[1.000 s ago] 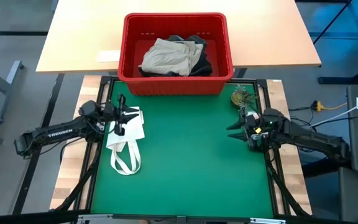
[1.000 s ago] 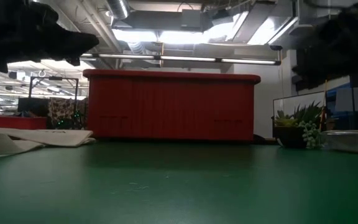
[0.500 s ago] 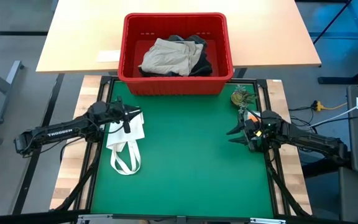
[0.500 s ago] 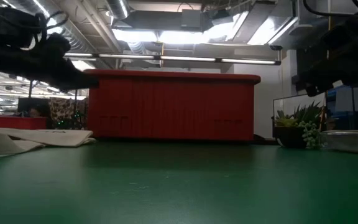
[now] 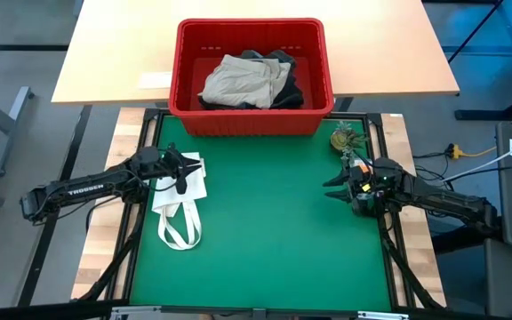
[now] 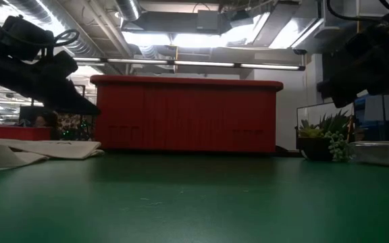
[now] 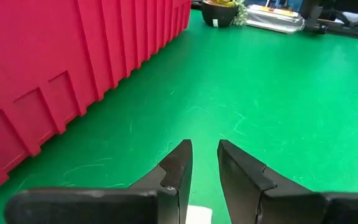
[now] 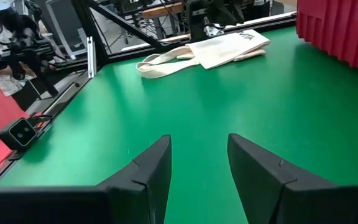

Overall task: Fold Laundry from Bin
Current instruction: Return to Home Position

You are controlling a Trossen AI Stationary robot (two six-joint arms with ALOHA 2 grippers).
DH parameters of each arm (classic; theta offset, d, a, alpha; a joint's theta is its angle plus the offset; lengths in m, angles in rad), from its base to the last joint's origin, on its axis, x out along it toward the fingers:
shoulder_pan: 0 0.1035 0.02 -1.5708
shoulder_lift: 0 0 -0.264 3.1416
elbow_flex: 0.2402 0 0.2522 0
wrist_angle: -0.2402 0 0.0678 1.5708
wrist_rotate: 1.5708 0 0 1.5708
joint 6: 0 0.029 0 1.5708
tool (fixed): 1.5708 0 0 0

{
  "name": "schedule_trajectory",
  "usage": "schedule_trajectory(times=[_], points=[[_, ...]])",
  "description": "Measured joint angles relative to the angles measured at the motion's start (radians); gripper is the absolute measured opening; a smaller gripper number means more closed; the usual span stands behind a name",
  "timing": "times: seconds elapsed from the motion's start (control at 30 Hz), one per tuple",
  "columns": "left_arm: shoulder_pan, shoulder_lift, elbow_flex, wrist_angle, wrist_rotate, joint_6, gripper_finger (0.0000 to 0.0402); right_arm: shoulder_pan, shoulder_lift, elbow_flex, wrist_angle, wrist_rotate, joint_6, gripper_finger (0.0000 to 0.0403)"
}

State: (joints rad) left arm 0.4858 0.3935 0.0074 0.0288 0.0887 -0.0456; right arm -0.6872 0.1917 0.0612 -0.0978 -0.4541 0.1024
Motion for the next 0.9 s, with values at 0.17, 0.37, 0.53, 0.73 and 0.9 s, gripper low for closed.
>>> schedule_trajectory(times=[0.17,0.37,0.53,0.73,0.9], points=[[0.000,0.000,0.000,0.000,0.000,0.002,0.0074,0.000,0.000,0.000,0.000,0.000,0.000,0.0159],[0.000,0.000,0.000,-0.002,0.000,0.003,0.0074,0.005,0.000,0.000,-0.001,0.000,0.000,0.0159],[-0.008,-0.036,0.000,-0.001,-0.001,0.003,0.0074,0.098,-0.001,0.000,-0.003,0.058,0.000,0.0159],[-0.061,-0.164,0.000,-0.001,-0.001,0.003,0.0074,0.240,-0.033,0.000,-0.005,0.085,0.000,0.0159],[-0.116,-0.287,0.000,0.001,-0.001,0.003,0.0074,0.328,-0.095,0.000,-0.006,0.085,0.000,0.0159]])
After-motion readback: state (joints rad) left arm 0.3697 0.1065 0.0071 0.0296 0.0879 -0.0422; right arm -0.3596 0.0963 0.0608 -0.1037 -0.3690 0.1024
